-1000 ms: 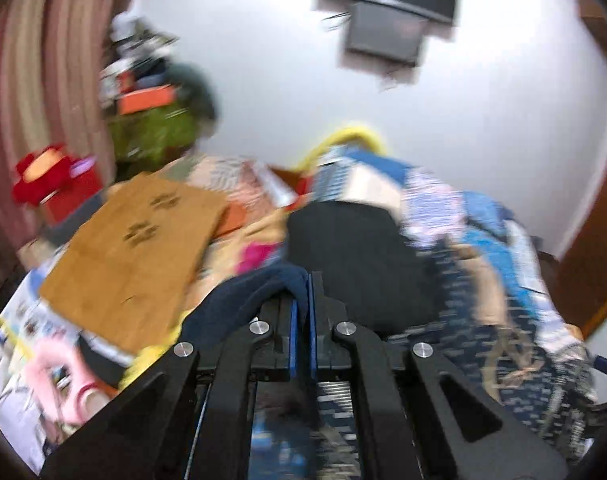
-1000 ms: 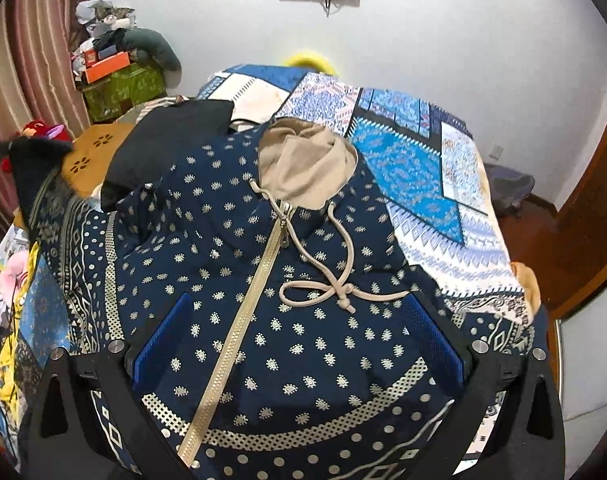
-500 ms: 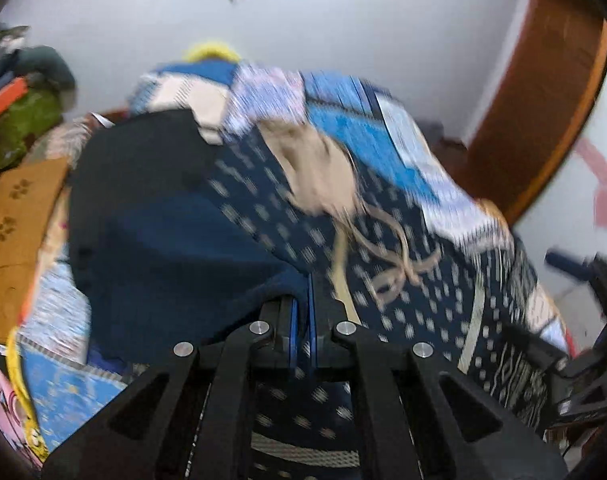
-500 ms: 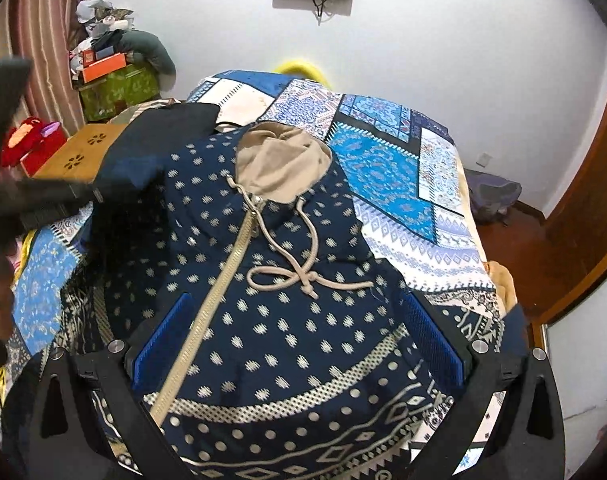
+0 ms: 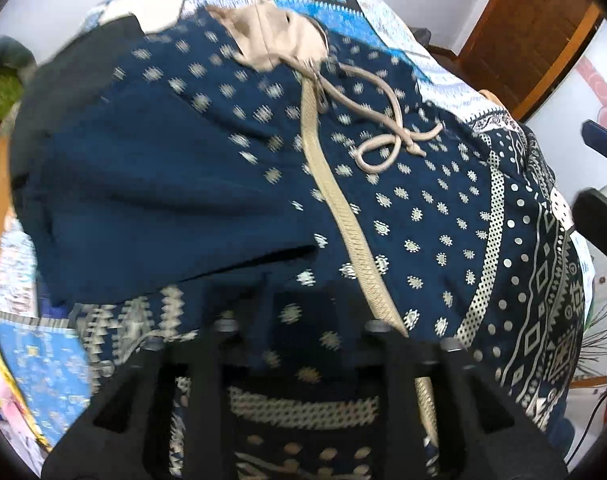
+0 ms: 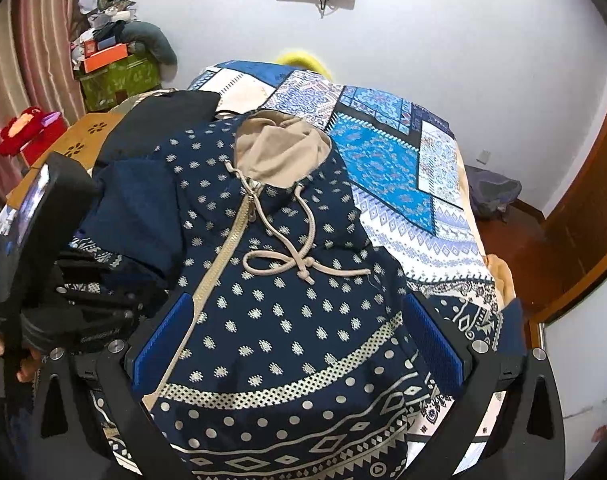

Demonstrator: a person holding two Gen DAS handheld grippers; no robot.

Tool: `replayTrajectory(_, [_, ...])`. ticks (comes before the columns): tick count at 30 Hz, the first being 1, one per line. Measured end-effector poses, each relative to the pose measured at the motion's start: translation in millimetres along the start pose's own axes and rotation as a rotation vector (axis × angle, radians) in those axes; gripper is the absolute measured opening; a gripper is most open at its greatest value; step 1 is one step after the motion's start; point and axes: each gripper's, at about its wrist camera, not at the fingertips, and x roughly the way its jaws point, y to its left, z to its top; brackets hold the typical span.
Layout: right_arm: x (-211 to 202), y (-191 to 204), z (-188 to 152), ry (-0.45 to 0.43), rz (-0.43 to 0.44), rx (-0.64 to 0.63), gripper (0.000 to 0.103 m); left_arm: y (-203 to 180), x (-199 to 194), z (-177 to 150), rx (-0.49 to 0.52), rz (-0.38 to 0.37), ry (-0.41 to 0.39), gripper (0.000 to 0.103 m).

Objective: Fold large clothes

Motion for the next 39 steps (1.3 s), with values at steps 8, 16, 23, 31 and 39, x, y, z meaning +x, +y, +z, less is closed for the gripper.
replayTrajectory(8, [-2, 20, 17, -0.024, 0.041, -0.033, 0.103, 51, -79, -6, -0.076, 0.059, -0.175, 0.055])
replayTrajectory(16, [8, 71, 47, -0.022, 0.153, -0.12, 0.103, 131, -122, -30, -0.19, 0.221, -0.255, 0.058])
replayTrajectory(23, [44, 146, 61, 0.043, 0.24, -0.265, 0.103, 189, -118, -66, -0.323, 0.221, -0.233, 0.058])
replayTrajectory(31, [106, 245, 54, 0.133, 0.275, -0.47, 0.099, 228, -106, -99, -0.407, 0.203, -0.201, 0.058])
replayTrajectory(39, [158, 285, 47, 0.185, 0.228, -0.558, 0.067, 240, -86, -114, -0.423, 0.193, -0.16, 0.058])
